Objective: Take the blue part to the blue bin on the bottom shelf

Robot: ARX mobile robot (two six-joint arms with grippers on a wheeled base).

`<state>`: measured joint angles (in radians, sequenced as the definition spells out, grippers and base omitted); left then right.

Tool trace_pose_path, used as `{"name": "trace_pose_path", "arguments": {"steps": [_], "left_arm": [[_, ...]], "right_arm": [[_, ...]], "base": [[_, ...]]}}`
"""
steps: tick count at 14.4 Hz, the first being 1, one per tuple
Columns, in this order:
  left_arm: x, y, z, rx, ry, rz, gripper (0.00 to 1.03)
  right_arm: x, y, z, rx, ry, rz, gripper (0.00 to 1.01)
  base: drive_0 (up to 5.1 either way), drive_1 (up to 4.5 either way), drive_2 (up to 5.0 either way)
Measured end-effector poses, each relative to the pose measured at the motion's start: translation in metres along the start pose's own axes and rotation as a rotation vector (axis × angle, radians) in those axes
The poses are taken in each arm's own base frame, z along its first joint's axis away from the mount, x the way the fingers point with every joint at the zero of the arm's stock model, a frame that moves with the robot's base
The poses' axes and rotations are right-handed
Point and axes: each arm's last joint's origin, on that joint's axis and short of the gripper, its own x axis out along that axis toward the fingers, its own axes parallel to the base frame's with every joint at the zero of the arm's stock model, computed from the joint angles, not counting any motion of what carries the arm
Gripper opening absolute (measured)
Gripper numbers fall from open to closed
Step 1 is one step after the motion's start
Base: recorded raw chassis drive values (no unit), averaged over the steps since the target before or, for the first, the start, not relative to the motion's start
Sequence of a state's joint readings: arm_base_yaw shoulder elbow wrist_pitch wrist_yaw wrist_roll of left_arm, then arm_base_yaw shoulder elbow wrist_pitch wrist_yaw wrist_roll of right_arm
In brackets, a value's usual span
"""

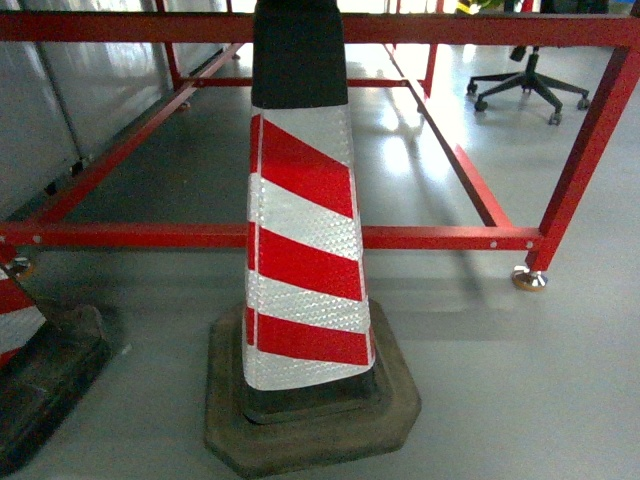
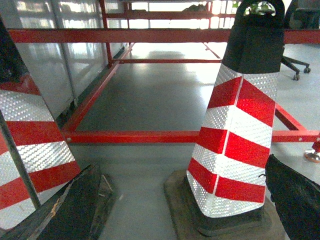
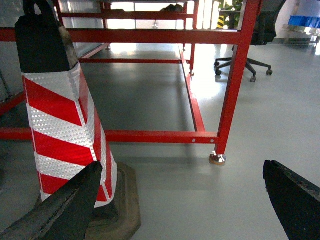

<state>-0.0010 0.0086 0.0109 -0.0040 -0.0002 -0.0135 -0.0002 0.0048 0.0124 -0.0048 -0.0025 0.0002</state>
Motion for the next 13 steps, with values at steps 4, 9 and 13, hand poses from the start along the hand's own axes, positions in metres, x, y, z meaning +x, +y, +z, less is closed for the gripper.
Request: {"name": "trace_pose_path", "arguments": {"steps": [4,9,13], "left_arm": [[0.0,0.0,0.0,0.0,0.0,0.0,0.98],[0.0,0.0,0.0,0.0,0.0,0.0,0.98],[0.0,0.0,0.0,0.0,0.0,0.0,0.98]], "right_arm": [[0.0,0.0,0.0,0.0,0.0,0.0,0.98],[0.0,0.0,0.0,0.0,0.0,0.0,0.98],[0.0,0.0,0.0,0.0,0.0,0.0,0.98]], "base": [[0.0,0.0,0.0],[0.0,0.0,0.0],[0.0,0.0,0.0]]}}
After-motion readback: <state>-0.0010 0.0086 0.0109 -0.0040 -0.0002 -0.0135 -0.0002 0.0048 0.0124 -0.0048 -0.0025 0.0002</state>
